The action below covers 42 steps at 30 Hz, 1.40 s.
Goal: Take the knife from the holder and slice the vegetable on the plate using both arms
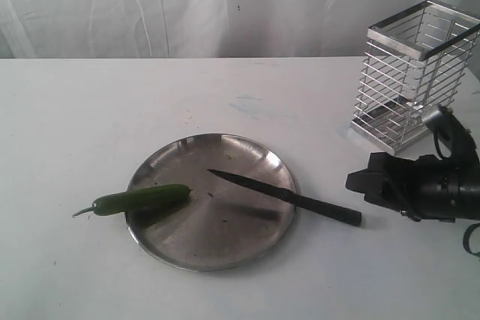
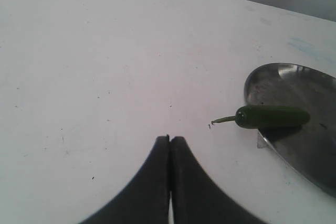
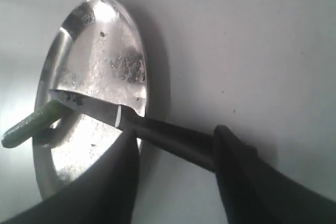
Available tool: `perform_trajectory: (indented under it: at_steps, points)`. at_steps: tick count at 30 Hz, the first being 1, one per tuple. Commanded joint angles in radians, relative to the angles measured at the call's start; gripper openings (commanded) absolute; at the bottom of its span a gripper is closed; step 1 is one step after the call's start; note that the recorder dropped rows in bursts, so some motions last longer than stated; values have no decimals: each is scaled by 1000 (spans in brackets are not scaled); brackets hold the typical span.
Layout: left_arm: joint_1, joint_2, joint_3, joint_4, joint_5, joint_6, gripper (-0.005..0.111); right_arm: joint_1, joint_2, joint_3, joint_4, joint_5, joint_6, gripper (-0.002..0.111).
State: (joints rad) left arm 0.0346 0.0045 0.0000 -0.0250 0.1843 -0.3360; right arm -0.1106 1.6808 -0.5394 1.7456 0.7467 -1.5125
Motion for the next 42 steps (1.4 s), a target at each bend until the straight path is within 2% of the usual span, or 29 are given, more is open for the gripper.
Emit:
perform_trajectory:
  at_steps: [1,6,9,13,17,22,25,28,32,34,37,39,40,41,42]
  points:
    - [-8,-5,0,4,3,1,0,1,-3,-43,-1,16,-107,43]
    - [-8,-5,0,4,3,1,0,21,-31,-107,-98,199,-107,43]
    - [-8,-5,0,4,3,1,0,98,-77,-137,-176,182,-107,43]
    - [-8,-5,0,4,3,1,0,244,-158,-151,-377,-75,-9,43]
    - [-8,-5,0,4,3,1,0,437,-251,-151,-706,-358,203,43]
    - [-8,-5,0,4,3,1,0,642,-319,-151,-1058,-582,427,43]
    - [-8,-5,0,4,3,1,0,687,-302,-148,-1212,-707,441,43]
    - [-8,-5,0,4,3,1,0,665,-242,-145,-1318,-903,294,43]
    - [-8,-5,0,4,3,1,0,649,-171,-147,-1193,-1218,-78,43]
    - [-8,-5,0,4,3,1,0,649,-155,-148,-1081,-1268,-277,43]
    - [-8,-5,0,4,3,1,0,677,-155,-156,-789,-1264,-263,40]
    - [-8,-5,0,4,3,1,0,702,-155,-181,-530,-1249,-299,25]
    - [-8,-5,0,4,3,1,0,724,-155,-197,-332,-1226,-404,14]
    - [-8,-5,0,4,3,1,0,739,-155,-205,-252,-1219,-478,8]
    - [-8,-5,0,4,3,1,0,776,-155,-227,-145,-1235,-633,0]
